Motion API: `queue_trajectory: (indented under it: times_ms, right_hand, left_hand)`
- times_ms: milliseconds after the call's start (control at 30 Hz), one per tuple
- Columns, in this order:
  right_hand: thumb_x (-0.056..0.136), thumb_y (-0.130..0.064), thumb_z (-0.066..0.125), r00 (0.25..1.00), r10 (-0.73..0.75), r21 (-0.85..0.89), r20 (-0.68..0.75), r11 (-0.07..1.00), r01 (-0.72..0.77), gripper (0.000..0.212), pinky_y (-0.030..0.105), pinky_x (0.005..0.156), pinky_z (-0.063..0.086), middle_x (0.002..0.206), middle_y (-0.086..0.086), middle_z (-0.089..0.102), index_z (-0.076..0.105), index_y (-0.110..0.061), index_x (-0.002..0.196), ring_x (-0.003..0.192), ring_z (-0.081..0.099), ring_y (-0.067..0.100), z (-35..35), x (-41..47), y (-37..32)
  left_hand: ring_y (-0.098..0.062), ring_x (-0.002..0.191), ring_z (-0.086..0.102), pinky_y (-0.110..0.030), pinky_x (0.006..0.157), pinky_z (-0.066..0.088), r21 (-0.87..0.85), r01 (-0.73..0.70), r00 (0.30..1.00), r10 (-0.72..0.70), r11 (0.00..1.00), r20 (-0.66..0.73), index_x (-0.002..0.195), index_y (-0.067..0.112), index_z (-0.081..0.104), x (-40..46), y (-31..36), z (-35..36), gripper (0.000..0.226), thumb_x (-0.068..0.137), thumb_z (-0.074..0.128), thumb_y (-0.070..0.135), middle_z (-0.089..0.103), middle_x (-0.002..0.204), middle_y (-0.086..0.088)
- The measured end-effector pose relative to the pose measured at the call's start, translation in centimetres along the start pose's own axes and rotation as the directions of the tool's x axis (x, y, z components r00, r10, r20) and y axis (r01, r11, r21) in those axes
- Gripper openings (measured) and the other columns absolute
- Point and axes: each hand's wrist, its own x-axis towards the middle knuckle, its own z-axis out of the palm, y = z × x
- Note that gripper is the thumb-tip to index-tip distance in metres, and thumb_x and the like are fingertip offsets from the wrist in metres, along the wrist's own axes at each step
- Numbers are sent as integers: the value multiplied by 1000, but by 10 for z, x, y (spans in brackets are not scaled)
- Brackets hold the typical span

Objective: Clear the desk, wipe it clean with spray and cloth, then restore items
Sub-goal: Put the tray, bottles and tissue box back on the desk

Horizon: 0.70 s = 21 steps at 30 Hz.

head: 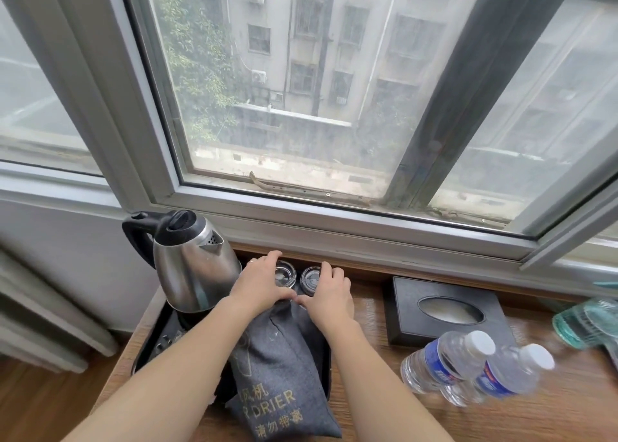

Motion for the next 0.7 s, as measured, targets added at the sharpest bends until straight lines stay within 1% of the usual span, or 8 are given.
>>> queue_trajectory:
  times_ms: [133,233,333,400,533,567,633,700]
  right_hand:
    - [91,-50,69,992,-54,-37,-114,998,50,78,36,106,38,145,9,37,31,-17,151,131,38,28,-2,-18,-2]
    - [94,-49,65,986,-114,-43,-124,993,109,71,35,105,38,142,8,37,34,-17,149,130,39,27,-2,-30,-4]
    - [94,-49,64,982,-162,-32,-99,987,159,67,34,105,38,141,8,39,37,-17,146,128,39,27,2,-40,-4]
    - [95,-50,63,982,-179,-9,-68,984,179,68,35,107,37,143,9,38,37,-16,147,130,39,27,6,-48,-2]
    - [91,-55,66,989,-151,87,11,985,149,77,38,112,35,145,7,38,34,-21,152,135,37,26,17,-69,4]
    - [88,-57,68,989,-144,117,36,983,139,80,38,112,35,145,6,39,34,-24,153,136,37,26,21,-75,5]
    - [85,-60,71,989,-122,191,80,976,105,86,38,114,35,145,6,40,33,-29,154,138,38,26,28,-87,6]
    - [82,-63,73,988,-90,300,128,953,48,93,39,117,33,148,6,41,29,-32,158,141,39,26,34,-96,4]
  left_hand:
    - [-22,131,46,-35,108,38,-70,1,994,-9,998,-108,144,19,43,-25,-7,-8,85,74,79,53,54,141,-2]
    - [-21,131,47,-35,107,37,-101,26,986,-43,995,-162,143,18,45,-46,-9,-12,79,78,76,52,54,140,-2]
    - [-20,130,47,-35,107,36,-126,41,971,-70,991,-231,140,19,48,-67,-14,-11,72,81,75,49,54,138,-1]
    - [-22,128,47,-35,107,36,-147,59,960,-97,987,-263,137,18,50,-80,-20,-9,70,80,75,49,54,135,-2]
    - [-25,127,42,-36,108,34,-192,108,956,-155,975,-250,138,17,48,-102,-38,-3,75,77,78,50,45,133,-5]
    - [-26,127,41,-37,108,34,-221,126,949,-183,967,-258,138,18,47,-107,-42,-1,76,77,79,50,42,132,-5]
    - [-28,126,42,-38,106,36,-332,181,929,-271,926,-252,137,18,44,-115,-44,1,77,77,79,50,39,131,-7]
    - [-30,124,46,-39,104,38,-438,247,921,-350,864,-171,138,15,41,-119,-44,4,80,77,79,50,41,134,-11]
